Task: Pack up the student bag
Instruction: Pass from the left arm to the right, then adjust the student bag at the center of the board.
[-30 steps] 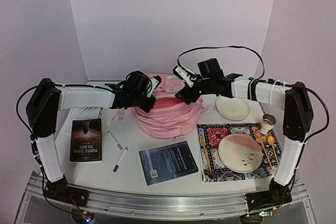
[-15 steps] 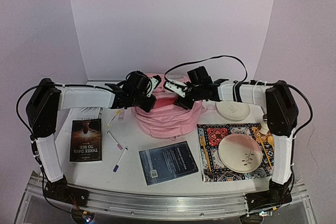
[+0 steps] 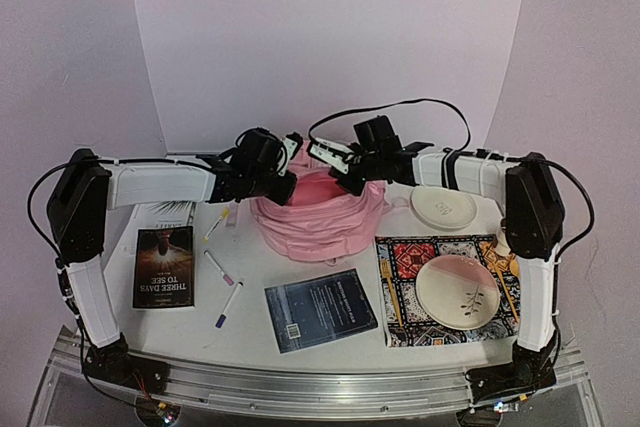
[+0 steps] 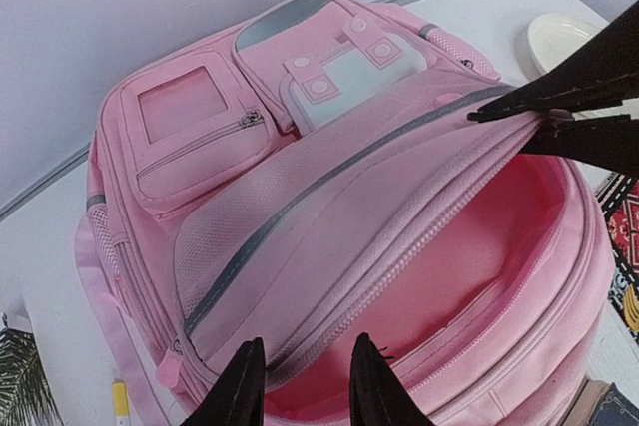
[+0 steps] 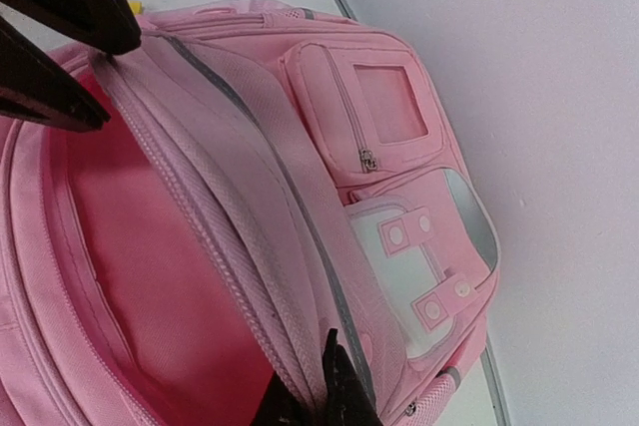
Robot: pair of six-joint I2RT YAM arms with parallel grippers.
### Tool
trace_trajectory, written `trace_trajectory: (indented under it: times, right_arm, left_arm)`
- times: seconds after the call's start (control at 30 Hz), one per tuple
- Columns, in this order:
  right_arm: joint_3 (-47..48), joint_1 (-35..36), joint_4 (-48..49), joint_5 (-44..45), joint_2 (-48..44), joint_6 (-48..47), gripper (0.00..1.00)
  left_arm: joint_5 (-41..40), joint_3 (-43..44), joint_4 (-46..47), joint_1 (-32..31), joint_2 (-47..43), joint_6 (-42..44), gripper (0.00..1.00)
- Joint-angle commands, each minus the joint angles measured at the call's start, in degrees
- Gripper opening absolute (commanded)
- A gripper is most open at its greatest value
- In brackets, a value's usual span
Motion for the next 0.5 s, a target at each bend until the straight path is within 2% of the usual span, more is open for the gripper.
trace_trajectory:
  times: [0.0, 0.23, 0.47]
  right_arm:
    - [5.00, 0.02, 2.60, 0.48, -3.85, 4.46, 0.00]
    - [7.32, 0.02, 2.42, 0.59, -6.01, 9.36, 0.00]
    - [5.60, 1.07, 1.55, 2.25, -8.64, 13.54, 0.00]
  left_arm:
    - [-0.44, 1.18, -0.71, 1.08, -6.64, -4.75, 0.34]
    - [-0.57, -0.52, -4.49, 2.88, -12.42, -10.06, 0.52]
    - [-1.20, -4.05, -10.57, 5.73, -14.73, -15.41, 0.60]
